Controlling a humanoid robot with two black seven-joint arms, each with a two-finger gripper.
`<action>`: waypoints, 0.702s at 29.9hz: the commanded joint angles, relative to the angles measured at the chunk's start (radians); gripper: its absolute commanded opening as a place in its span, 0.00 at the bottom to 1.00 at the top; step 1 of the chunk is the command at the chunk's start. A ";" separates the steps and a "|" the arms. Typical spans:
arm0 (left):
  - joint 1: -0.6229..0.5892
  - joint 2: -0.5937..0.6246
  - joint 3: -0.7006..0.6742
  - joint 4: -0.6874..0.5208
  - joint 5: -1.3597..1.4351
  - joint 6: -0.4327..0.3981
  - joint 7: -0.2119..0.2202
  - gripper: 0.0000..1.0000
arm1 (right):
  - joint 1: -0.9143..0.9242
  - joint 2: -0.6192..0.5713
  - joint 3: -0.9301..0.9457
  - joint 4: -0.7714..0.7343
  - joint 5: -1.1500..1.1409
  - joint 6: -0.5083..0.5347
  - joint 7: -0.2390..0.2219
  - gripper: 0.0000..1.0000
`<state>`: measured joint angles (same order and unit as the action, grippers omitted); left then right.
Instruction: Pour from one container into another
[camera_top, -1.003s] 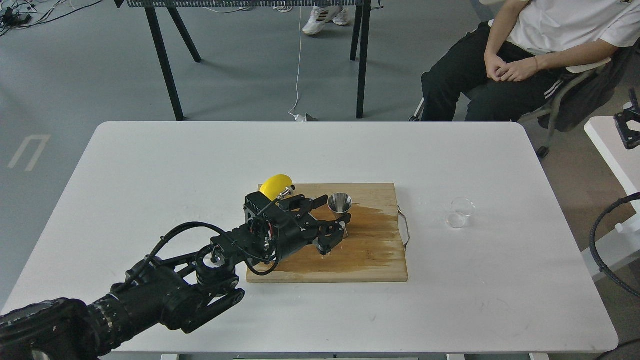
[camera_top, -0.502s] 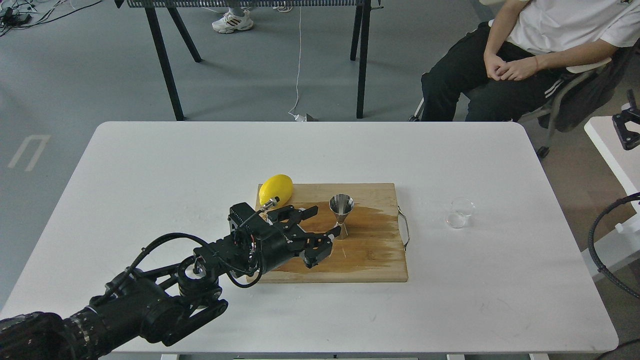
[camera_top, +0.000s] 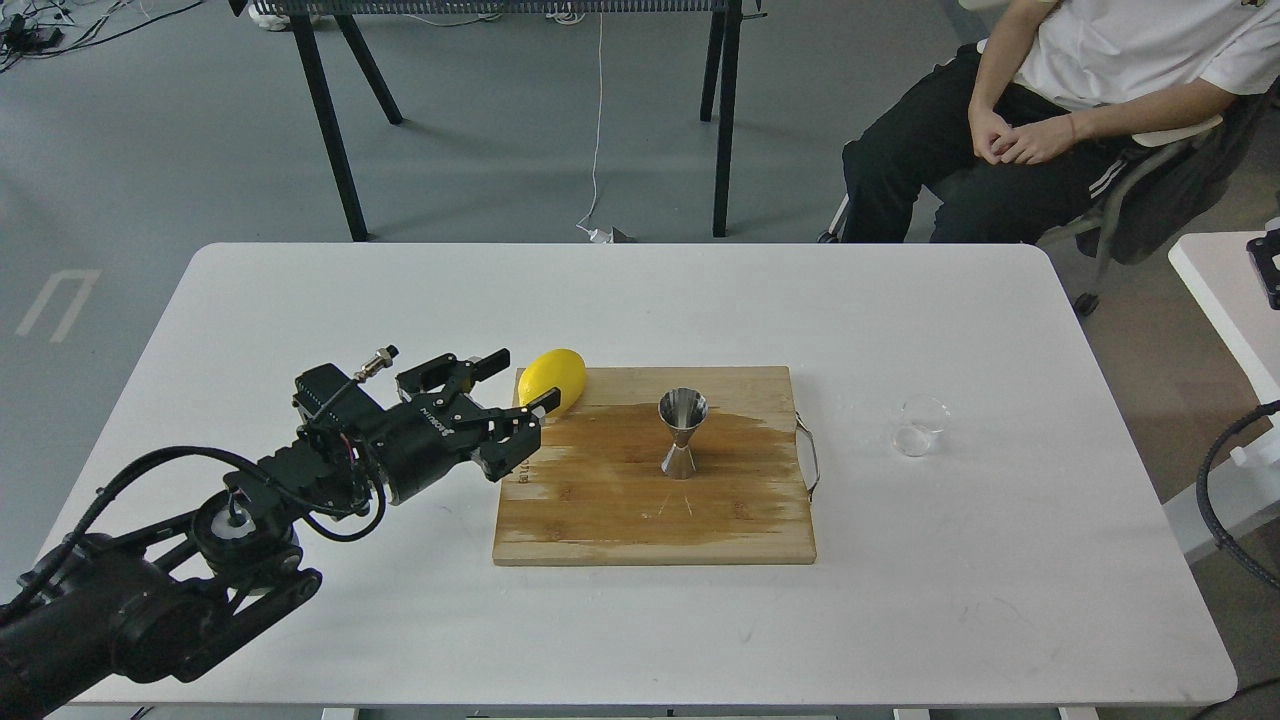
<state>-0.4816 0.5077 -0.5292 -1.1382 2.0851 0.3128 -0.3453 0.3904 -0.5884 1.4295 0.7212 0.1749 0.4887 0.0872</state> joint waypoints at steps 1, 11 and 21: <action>-0.044 0.008 -0.002 0.000 -0.267 -0.014 -0.093 0.79 | -0.005 -0.007 -0.001 0.006 0.001 0.000 -0.001 1.00; -0.193 -0.095 -0.052 0.113 -1.173 -0.182 -0.092 0.98 | -0.157 -0.013 0.000 0.174 0.011 0.000 -0.012 1.00; -0.219 -0.100 -0.210 0.233 -1.758 -0.395 -0.089 1.00 | -0.447 -0.010 0.071 0.400 0.018 0.000 -0.012 1.00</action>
<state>-0.6998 0.4089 -0.6839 -0.9342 0.4539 0.0008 -0.4377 0.0362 -0.6021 1.4680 1.0498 0.1856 0.4887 0.0830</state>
